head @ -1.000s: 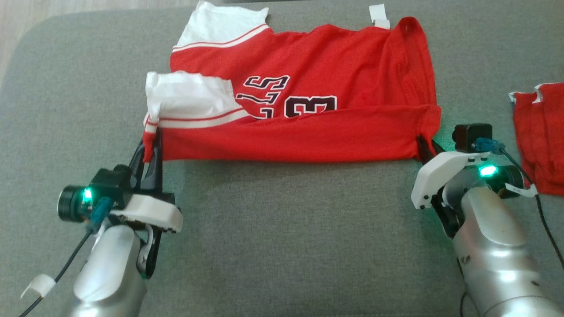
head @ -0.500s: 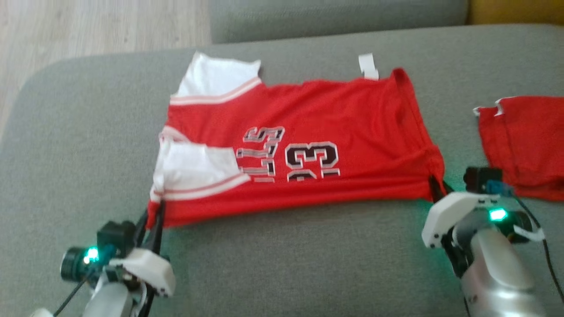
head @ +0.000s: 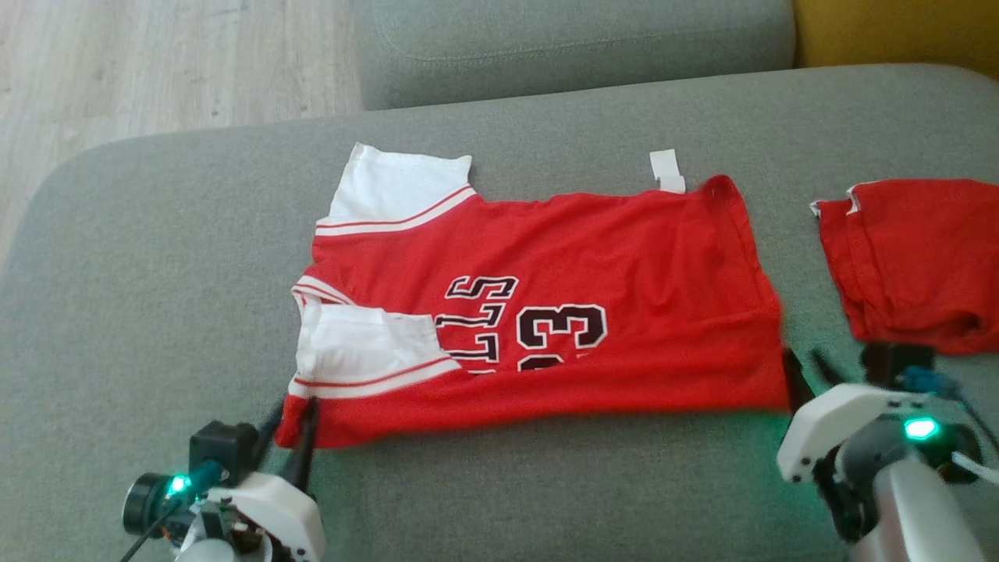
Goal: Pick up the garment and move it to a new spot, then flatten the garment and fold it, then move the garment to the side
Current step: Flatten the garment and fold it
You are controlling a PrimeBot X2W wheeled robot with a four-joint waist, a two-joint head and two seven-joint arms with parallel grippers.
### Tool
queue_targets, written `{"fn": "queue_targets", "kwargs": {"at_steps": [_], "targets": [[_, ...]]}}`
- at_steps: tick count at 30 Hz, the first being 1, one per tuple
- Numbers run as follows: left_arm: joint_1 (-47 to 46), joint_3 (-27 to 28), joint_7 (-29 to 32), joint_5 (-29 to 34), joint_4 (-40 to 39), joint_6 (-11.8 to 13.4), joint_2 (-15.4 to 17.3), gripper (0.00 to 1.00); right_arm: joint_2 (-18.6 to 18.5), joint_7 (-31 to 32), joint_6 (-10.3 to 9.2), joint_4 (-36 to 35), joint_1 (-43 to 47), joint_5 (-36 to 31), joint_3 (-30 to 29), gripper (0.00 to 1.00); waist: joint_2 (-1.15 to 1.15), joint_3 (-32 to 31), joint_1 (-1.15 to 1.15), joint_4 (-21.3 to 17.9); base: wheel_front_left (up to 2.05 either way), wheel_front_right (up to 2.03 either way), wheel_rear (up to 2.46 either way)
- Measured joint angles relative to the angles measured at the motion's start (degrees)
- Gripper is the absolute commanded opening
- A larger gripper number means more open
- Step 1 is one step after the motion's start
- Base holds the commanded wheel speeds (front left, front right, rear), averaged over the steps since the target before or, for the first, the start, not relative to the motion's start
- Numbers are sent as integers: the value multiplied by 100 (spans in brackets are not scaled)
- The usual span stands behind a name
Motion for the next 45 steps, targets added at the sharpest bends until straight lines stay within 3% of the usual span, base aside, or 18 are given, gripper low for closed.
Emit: {"fn": "queue_targets", "kwargs": {"at_steps": [5,11,15,19,26,30,33,38,45], "targets": [[-5,24,-60,0,-47,175,-5,100,-7,-398,0,-516,12,198,13,100,0,83,1,-58,0,0,0],[-186,226,-560,-38,-290,392,-47,100,-8,-1255,0,-883,10,434,111,100,0,228,0,-204,0,0,0],[-616,255,-879,-37,-546,338,-43,100,-8,-1690,0,-998,-28,589,287,100,0,404,1,-323,0,0,0],[-1269,291,-895,-37,-635,97,22,100,-8,-1904,0,-1034,-131,704,460,100,0,649,1,-452,0,0,0],[-2972,157,183,-179,-132,-452,442,100,-10,-2203,0,-1160,-563,914,739,100,0,1262,2,-660,0,0,0],[-4006,-92,1167,-571,572,-568,768,100,-11,-2357,0,-1191,-781,1051,998,100,0,1650,2,-797,0,0,0],[-4659,-678,1849,-965,1024,-569,1138,100,-11,-2459,0,-1192,-963,1212,1213,100,0,1999,3,-978,0,0,0],[-5159,-1146,2238,-1368,1549,-611,1474,100,-12,-2560,0,-1209,-1125,1359,1401,100,0,2366,3,-1214,0,0,0],[-5605,-1357,2276,-1635,2205,-611,1626,100,-12,-2633,0,-1211,-1224,1405,1484,100,0,2706,2,-1464,0,0,0]]}}
